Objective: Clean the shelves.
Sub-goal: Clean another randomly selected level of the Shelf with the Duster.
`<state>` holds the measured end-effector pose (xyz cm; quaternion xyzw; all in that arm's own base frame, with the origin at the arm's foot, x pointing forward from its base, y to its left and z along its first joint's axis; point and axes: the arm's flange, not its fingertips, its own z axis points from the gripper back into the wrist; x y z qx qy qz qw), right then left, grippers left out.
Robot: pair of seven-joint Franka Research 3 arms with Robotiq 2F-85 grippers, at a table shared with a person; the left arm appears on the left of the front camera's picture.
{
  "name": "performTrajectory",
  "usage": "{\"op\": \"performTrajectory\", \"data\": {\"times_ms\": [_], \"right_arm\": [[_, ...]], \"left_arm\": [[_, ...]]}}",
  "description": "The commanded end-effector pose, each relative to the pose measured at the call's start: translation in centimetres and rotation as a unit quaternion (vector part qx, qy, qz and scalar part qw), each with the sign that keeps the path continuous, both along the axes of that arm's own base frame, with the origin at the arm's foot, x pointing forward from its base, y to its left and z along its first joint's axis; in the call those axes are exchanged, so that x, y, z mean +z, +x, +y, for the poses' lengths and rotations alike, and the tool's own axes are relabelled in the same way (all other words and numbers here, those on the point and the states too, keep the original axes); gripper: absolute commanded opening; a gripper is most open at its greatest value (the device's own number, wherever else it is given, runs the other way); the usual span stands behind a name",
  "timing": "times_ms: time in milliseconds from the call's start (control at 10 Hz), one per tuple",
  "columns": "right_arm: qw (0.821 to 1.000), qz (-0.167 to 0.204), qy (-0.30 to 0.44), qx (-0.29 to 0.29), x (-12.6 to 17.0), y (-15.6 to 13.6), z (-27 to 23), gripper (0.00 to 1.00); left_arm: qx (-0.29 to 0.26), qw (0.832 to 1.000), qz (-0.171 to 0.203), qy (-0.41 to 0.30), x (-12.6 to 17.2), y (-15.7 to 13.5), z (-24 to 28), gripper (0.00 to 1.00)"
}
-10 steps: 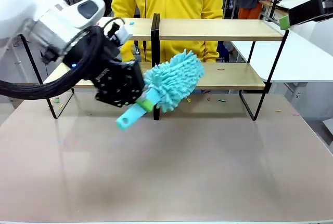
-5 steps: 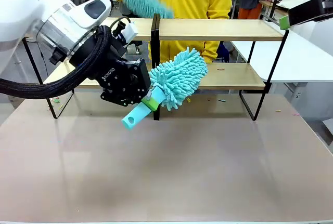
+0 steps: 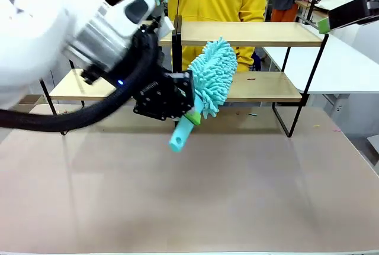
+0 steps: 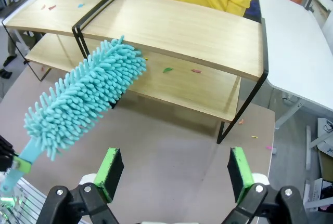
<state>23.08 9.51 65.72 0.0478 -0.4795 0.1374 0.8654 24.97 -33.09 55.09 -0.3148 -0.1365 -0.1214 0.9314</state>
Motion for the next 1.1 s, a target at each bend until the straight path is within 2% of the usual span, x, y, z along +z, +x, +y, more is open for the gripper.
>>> {"op": "performTrajectory", "data": {"times_ms": [0, 200, 300, 600, 800, 1000], "right_arm": [[1.0, 0.0, 0.002, 0.0, 0.0, 0.1, 0.0, 1.0], [1.0, 0.0, 0.002, 0.0, 0.0, 0.1, 0.0, 1.0], [1.0, 0.0, 0.002, 0.0, 0.0, 0.1, 0.0, 1.0], [1.0, 0.0, 0.002, 0.0, 0.0, 0.1, 0.0, 1.0], [1.0, 0.0, 0.002, 0.0, 0.0, 0.1, 0.0, 1.0], [1.0, 0.0, 0.002, 0.0, 0.0, 0.1, 0.0, 1.0]], "left_arm": [[0.059, 0.997, -0.005, 0.058, -1.1, 0.8, -2.2, 0.12], [0.118, 0.99, -0.029, 0.071, -1.4, 2.3, -4.5, 0.12], [0.097, 0.991, -0.019, 0.086, -1.6, 3.0, -5.6, 0.12], [0.114, 0.987, -0.022, 0.115, -2.2, 5.7, -8.0, 0.12], [0.164, 0.976, -0.031, 0.138, -2.2, 8.2, -9.3, 0.12], [0.19, 0.969, -0.015, 0.156, -2.0, 10.6, -11.0, 0.12]]}}
